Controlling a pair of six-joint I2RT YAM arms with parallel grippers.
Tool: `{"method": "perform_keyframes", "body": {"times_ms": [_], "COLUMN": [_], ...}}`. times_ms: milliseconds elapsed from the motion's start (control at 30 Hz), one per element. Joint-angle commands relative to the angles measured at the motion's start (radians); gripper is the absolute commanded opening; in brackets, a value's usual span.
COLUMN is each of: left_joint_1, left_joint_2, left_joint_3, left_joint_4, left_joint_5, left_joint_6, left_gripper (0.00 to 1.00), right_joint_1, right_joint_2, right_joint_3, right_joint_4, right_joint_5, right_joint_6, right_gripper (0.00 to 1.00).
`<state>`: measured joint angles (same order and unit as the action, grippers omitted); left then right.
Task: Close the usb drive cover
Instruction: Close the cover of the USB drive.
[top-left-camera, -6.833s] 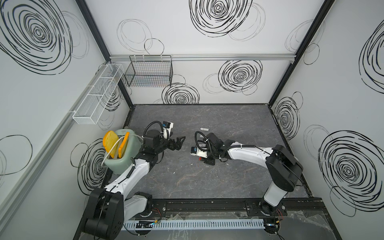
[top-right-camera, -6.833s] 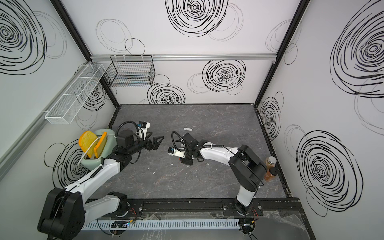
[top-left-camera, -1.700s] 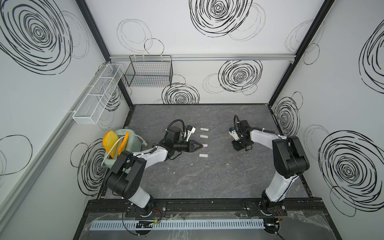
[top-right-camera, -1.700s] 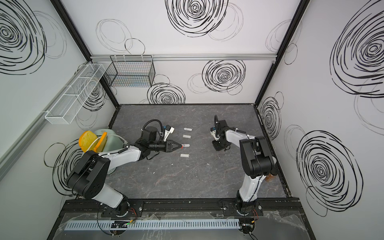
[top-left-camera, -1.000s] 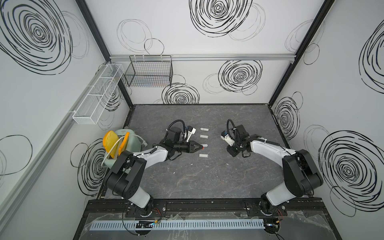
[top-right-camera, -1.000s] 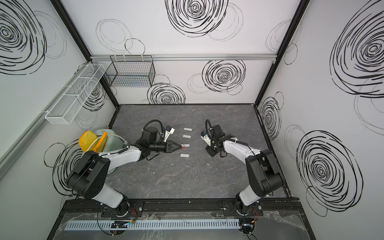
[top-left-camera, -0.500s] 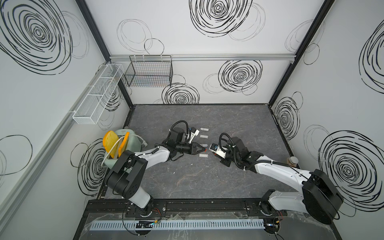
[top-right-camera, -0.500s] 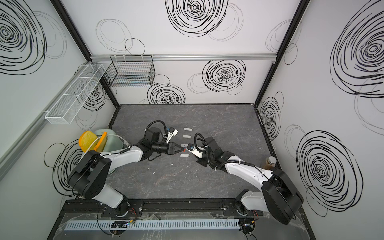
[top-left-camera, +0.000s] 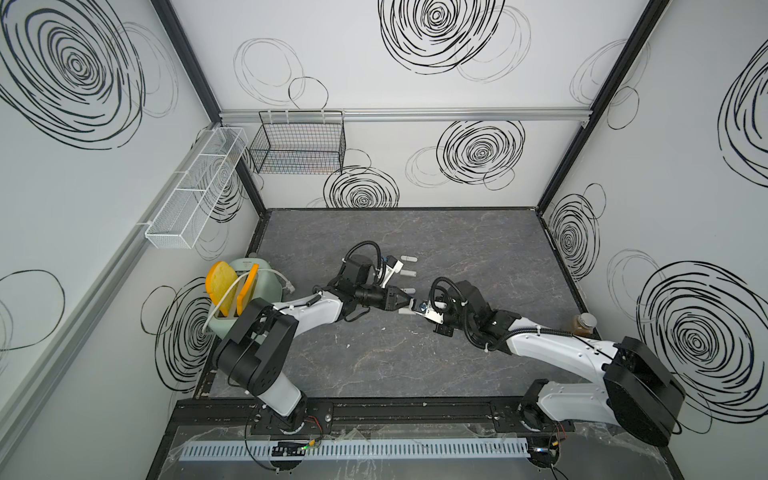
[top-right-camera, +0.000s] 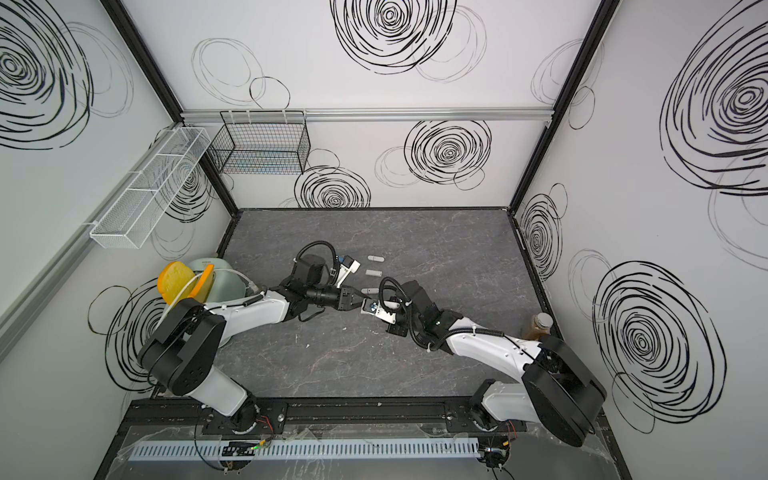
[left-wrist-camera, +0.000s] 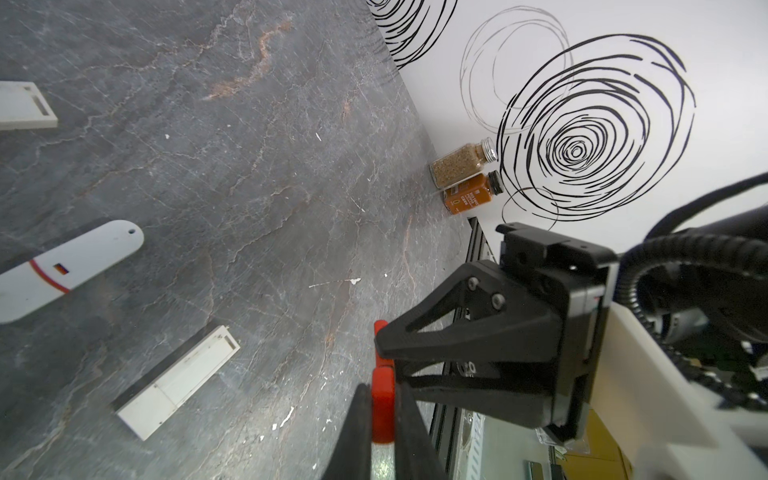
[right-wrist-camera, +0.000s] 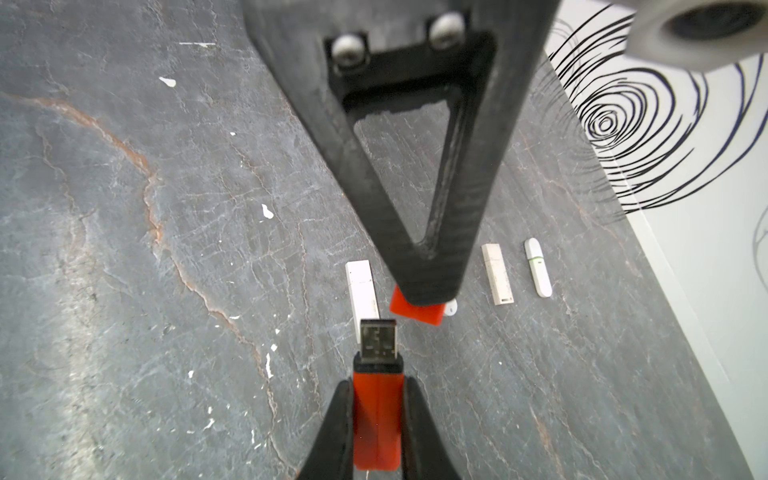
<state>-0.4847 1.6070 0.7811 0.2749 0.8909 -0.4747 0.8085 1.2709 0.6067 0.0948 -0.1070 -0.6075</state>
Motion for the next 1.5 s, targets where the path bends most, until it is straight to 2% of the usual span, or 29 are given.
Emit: {"method": "perform_keyframes", "body": {"times_ms": [0, 433, 700, 1467], "left_joint_1": [-0.007, -0.008, 0.02, 0.007], "left_joint_2": [0.018, 0.008, 0.006, -0.009], "left_joint_3": [0.027, 0.026, 0.029, 0.017], "left_joint_4": [-0.006, -0.005, 0.024, 0.02], "left_joint_5": [0.02, 0.028, 0.039, 0.043], "left_joint_6": [0.025, 0.016, -0.031, -0.008], "left_gripper": [0.0, 0.0, 0.0, 0.0], "right_joint_1": [0.007, 0.021, 0.041, 0.043], "right_joint_2": [-0.004, 0.004, 0.007, 0.018], "right_joint_3": [-0.01, -0.005, -0.018, 0.002], "right_joint_4": [0.042, 0.05, 0.04, 0.044], "right_joint_5": [0.014, 0.063, 0.076, 0.094], "right_joint_6": [-0.033, -0.036, -0.059, -0.063], "right_gripper": [0.04, 0.04, 0.04, 0.04]}}
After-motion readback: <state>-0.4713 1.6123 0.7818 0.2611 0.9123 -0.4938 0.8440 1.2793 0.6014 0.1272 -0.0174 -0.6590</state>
